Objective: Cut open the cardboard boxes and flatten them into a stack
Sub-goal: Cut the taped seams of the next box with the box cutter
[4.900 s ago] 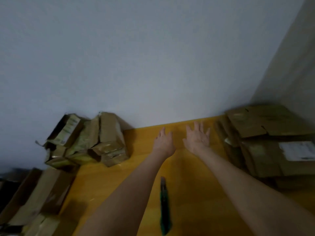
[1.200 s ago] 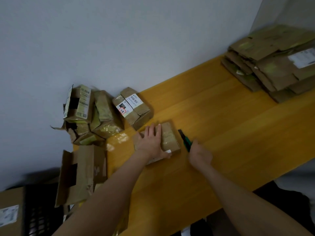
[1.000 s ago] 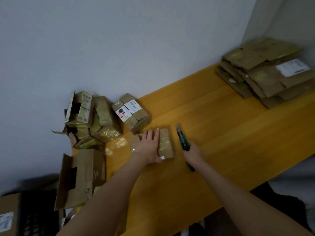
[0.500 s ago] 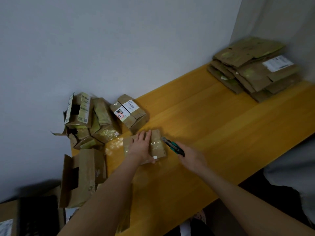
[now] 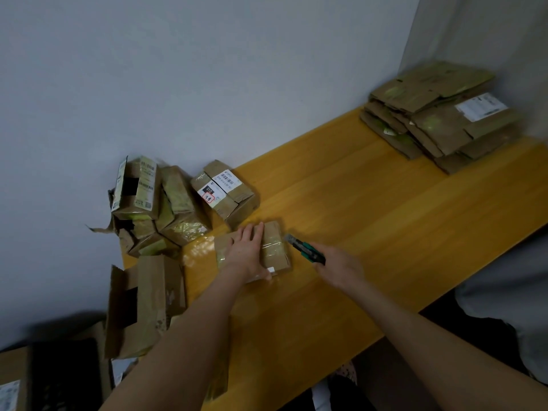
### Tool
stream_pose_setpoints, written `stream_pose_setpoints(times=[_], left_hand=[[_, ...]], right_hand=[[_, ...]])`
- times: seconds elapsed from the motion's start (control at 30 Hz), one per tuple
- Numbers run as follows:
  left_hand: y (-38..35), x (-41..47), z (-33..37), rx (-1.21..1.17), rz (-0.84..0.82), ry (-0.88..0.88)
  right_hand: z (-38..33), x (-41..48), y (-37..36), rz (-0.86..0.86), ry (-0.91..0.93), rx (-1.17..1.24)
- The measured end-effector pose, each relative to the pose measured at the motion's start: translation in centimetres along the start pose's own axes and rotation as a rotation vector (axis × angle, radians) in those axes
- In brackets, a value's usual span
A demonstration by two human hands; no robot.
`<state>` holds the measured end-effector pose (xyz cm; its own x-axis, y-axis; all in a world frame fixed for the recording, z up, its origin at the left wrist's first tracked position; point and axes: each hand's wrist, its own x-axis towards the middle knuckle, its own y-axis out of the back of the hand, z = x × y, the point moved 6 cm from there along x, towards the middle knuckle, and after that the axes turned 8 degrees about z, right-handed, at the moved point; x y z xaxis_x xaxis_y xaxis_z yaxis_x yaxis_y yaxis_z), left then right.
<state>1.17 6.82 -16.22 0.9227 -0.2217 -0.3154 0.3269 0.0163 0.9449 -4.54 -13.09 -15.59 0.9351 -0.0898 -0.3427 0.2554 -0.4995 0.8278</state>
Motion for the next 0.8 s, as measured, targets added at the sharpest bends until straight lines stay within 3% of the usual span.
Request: stream_pose_setpoints(times=[0.63, 0.8], left_hand=[[0.0, 0.0, 0.2, 0.042, -0.015, 0.012], [0.2, 0.0, 0.0, 0.033, -0.027, 0.024]], right_hand=[[-0.1, -0.4, 1.0, -0.273, 0.077, -0.181], [0.4, -0.6, 0.3, -0.247, 0.035, -0.033]])
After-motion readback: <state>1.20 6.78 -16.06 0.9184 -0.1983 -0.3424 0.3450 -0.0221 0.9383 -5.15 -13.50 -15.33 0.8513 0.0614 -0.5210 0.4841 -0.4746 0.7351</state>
